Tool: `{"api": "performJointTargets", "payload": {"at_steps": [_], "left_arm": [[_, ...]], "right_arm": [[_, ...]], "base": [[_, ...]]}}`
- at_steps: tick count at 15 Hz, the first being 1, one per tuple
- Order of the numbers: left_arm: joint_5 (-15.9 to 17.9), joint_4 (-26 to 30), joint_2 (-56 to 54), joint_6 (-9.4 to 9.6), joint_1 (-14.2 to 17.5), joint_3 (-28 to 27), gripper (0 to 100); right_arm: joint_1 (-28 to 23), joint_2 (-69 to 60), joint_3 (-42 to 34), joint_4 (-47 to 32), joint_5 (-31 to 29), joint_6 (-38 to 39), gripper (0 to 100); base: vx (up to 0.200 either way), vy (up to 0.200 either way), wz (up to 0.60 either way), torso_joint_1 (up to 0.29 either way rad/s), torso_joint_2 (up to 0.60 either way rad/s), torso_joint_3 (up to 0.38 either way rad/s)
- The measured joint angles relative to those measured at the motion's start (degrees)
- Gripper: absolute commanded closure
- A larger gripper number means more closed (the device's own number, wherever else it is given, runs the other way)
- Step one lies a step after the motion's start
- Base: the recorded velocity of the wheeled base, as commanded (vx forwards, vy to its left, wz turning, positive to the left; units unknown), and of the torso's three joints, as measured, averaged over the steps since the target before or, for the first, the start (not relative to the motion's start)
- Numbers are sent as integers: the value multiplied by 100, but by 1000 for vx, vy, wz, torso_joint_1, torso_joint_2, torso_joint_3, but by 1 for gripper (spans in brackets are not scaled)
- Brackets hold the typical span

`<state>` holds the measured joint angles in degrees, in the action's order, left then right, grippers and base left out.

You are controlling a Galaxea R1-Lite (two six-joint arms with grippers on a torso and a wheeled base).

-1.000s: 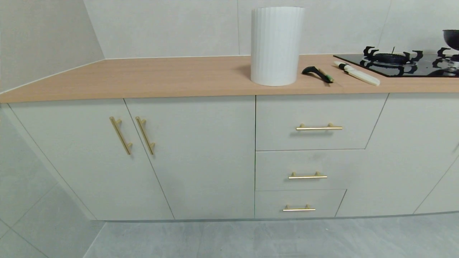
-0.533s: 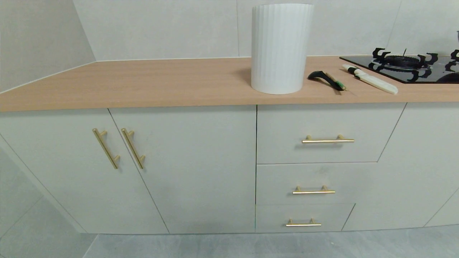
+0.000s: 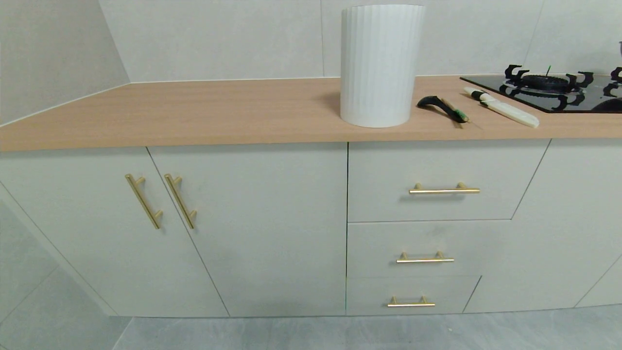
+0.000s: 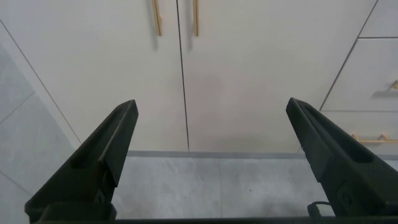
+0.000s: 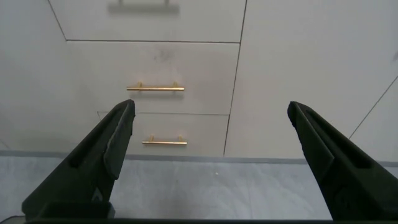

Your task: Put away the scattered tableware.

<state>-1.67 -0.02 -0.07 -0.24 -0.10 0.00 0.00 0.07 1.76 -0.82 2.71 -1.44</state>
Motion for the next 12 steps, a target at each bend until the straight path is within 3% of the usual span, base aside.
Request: {"api": "performJointTargets", "payload": {"at_steps": [3,7,12], "left_arm": [[-2,0,0,2,0,0,0],[-2,0,0,0,0,0,0],[-2,0,0,0,0,0,0]], "right_arm": [[35,351,789,-293,282,49,0],[99,1448,1164,-433,642,55,0],[413,3440,1348,160,722,71,0]], "base": [[0,0,0,0,0,0],[0,0,0,0,0,0],[0,0,0,0,0,0]]}}
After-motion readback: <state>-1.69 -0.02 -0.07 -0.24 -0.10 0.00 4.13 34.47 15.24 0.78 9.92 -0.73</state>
